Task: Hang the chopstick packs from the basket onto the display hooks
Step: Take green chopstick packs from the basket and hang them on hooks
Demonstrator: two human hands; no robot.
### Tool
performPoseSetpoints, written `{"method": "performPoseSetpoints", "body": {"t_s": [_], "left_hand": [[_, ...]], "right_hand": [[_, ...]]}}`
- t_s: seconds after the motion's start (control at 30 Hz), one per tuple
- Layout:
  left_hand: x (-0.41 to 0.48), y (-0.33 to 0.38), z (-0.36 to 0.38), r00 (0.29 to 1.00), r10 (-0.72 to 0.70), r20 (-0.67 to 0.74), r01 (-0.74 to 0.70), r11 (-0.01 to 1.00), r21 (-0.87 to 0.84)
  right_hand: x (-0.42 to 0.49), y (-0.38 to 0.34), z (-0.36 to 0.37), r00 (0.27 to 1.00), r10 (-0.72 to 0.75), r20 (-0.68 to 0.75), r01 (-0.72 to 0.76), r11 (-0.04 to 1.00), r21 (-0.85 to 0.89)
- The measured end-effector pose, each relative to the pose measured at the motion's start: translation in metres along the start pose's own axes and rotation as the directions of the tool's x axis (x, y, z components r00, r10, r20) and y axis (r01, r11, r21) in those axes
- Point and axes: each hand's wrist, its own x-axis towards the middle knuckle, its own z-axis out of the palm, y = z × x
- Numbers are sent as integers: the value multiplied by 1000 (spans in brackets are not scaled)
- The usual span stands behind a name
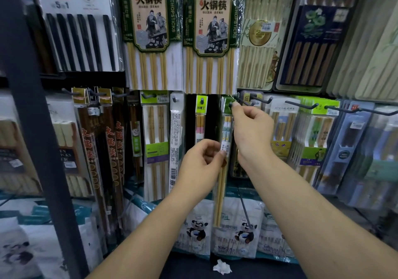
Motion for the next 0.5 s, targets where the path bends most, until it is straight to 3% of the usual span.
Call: {"method": "performPoseSetpoints", "body": {"t_s": [0.07,0.17,0.23,0.4,0.5], "left_hand": [[3,1,-4,1000,17,18,-19,988,155],[7,8,-10,987,155,32,-153,875,460],[11,15,-10,974,226,6,-199,848,491],[24,25,11,997,74,30,-77,987,139],[37,27,25,997,-23,79,30,996,-84]], "right_hand": [[0,3,-5,999,-29,25,30,999,-38],[-4,12,-18,993,-100,64,106,990,-89],[-8,22,-28,987,-131,95,143,981,-132],[-12,49,-37,936,-53,348,149,956,-253],[-16,59,-35,871,-9,492,145,960,-240]]}}
